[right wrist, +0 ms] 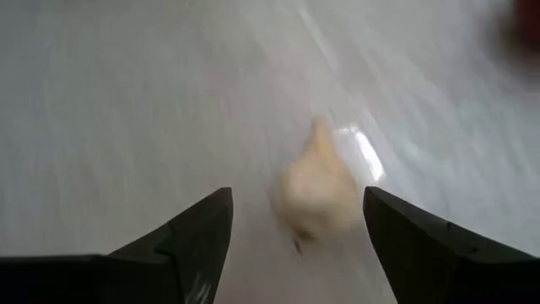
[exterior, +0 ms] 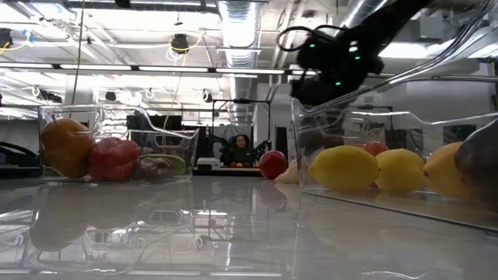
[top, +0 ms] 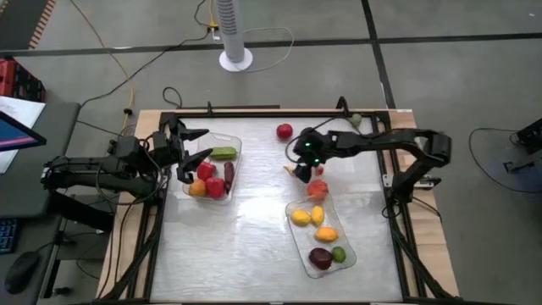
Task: Sort produce into baskets
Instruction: Put the white garlic into the left transparent bin
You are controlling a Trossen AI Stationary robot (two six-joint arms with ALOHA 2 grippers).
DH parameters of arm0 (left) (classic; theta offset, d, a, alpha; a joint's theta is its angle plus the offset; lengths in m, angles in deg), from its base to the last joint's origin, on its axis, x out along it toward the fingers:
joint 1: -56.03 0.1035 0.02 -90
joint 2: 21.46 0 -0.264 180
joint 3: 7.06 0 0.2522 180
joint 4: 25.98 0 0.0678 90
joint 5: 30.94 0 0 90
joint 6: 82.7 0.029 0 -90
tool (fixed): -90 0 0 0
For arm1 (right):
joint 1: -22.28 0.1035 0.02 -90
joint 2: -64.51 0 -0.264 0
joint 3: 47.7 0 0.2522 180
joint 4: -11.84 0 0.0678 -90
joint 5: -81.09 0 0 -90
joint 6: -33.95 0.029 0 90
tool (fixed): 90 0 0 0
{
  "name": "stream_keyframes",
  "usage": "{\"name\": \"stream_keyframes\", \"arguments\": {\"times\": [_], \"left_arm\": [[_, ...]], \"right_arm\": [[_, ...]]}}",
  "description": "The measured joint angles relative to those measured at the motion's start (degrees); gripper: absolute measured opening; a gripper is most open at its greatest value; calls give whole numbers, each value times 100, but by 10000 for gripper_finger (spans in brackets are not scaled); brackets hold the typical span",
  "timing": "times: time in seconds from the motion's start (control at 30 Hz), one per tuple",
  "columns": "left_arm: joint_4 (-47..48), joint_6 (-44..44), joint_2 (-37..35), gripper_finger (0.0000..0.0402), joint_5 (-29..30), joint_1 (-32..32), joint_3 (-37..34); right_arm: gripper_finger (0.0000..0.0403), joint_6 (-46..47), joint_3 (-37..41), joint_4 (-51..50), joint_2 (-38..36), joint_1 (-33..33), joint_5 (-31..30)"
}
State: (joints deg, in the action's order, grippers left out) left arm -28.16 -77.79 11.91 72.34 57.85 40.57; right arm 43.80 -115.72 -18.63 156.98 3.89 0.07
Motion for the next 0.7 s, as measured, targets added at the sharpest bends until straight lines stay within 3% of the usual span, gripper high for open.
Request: {"name": "stream_keyframes", "arguments": {"times": [0.2,0.43,0.7], "left_arm": [[104,38,0,265,0,0,0],[119,102,0,265,2,0,0],[104,99,-2,265,2,0,0]], "right_arm": [[295,-327,-631,-464,768,222,-495],[290,-516,-833,-484,1199,340,-636],[231,-622,-835,-686,1177,323,-914]]}}
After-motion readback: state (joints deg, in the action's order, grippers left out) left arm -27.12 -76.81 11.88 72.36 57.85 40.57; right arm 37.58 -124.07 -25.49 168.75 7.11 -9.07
